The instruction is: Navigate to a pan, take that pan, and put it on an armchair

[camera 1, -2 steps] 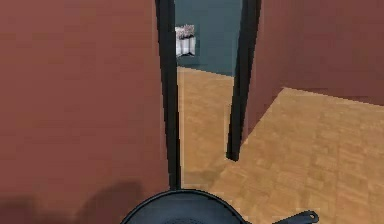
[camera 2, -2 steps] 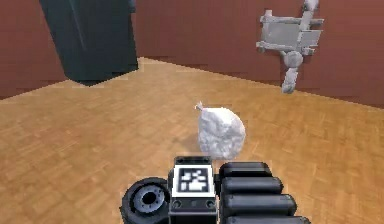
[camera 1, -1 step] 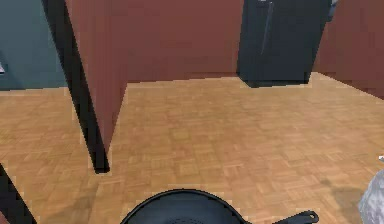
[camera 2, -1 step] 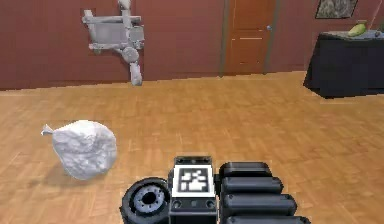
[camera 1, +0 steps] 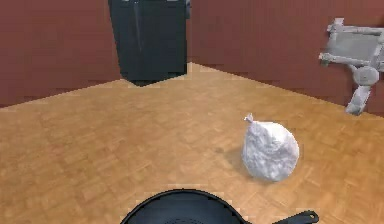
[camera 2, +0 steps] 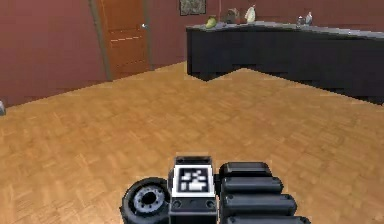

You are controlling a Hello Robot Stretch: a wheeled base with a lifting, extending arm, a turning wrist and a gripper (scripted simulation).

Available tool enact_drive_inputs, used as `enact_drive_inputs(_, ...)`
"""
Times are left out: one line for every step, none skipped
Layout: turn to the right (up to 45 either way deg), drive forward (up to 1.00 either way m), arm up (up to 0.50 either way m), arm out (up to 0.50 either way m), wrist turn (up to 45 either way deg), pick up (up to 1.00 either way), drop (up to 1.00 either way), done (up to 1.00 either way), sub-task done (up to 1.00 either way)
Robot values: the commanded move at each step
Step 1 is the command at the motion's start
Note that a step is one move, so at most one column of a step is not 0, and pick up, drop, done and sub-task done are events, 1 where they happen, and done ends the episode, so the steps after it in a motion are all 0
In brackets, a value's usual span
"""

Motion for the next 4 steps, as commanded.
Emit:
enact_drive_inputs(0.0, 0.25, 0.0, 0.0, 0.0, 0.0, 0.0, 0.0, 0.0)
enact_drive_inputs(-45.0, 0.0, 0.0, 0.0, 0.0, 0.0, 0.0, 0.0, 0.0)
enact_drive_inputs(-27.0, 0.0, 0.0, 0.0, 0.0, 0.0, 0.0, 0.0, 0.0)
enact_drive_inputs(0.0, 0.65, 0.0, 0.0, 0.0, 0.0, 0.0, 0.0, 0.0)
